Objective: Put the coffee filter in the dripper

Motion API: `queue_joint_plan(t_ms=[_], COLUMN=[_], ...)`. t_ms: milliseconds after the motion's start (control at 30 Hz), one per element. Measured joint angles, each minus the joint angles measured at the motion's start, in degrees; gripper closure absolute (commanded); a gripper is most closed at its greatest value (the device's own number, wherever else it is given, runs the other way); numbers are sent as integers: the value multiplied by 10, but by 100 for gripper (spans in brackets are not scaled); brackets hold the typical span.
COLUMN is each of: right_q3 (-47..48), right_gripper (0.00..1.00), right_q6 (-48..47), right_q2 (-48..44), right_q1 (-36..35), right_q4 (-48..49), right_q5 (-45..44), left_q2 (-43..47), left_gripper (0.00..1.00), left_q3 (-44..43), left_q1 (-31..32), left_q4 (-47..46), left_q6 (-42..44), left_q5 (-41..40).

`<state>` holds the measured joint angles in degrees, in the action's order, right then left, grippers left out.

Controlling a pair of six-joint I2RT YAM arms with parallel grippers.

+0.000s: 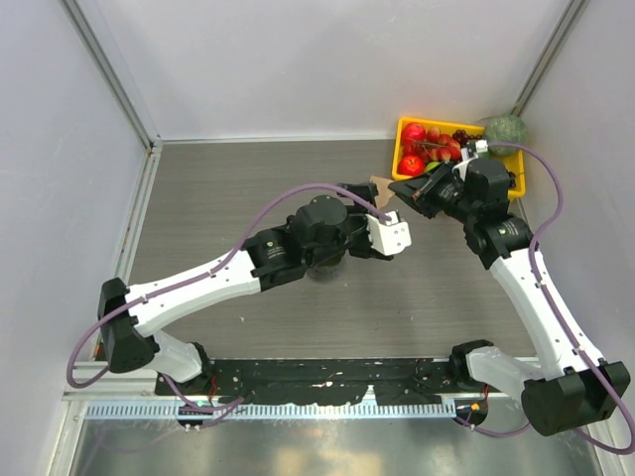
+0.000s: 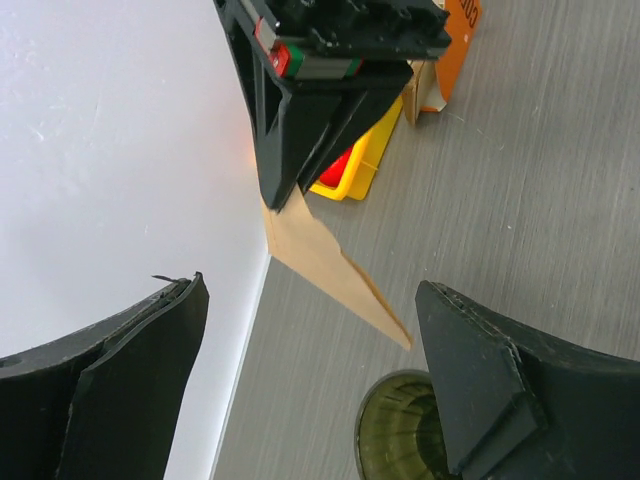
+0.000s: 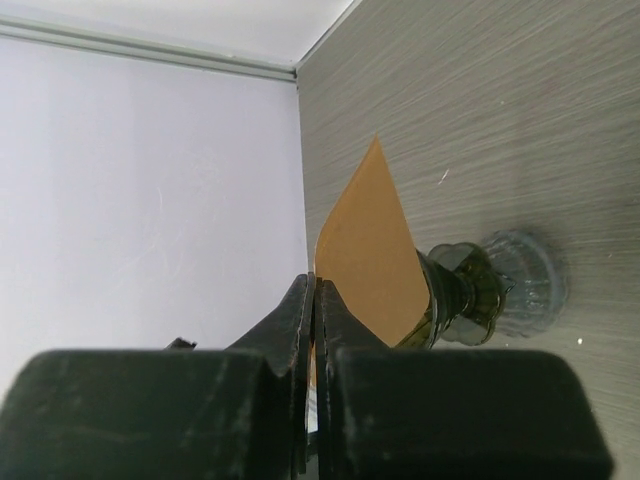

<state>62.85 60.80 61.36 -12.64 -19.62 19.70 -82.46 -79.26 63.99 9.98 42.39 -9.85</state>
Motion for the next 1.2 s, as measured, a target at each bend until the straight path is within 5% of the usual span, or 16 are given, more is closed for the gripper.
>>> queue_joint_plan(t_ms=[200, 300, 500, 633, 700, 767, 800, 867, 1067, 1200], right_q3=[-9, -11, -16, -17, -17, -17, -17, -17, -23, -37], right_gripper=[95, 94, 95, 94, 84, 56, 31, 6, 5, 4], right_q6=[16, 24, 32, 35, 38, 41, 46, 54, 49, -40], right_q2=[-4, -8, -16, -19, -19, -19, -19, -19, -25, -43], right_q1=[-6, -7, -8, -9, -9, -9, -8, -1, 96, 197], right_q4=[3, 11, 20, 21, 23, 29, 33, 47, 136, 237], right_q5=[9, 14, 25, 30, 35, 38, 42, 56, 139, 233], left_q2=[-45, -61, -93, -101, -101, -101, -101, -99, -52, 19], left_gripper=[9, 17, 51, 94, 100, 100, 100, 100, 100, 100], left_q3=[0, 0, -15, -15, -16, -18, -19, -19, -19, -21], left_q1=[2, 2, 2, 1, 1, 1, 1, 1, 0, -11], left_q4=[-47, -62, -103, -111, -110, -109, -109, -104, -52, 3], left_q6=[-2, -3, -4, -3, -6, -15, -19, -32, -98, -162], left_q5=[-26, -37, -93, -118, -126, -132, -134, -136, -90, 3])
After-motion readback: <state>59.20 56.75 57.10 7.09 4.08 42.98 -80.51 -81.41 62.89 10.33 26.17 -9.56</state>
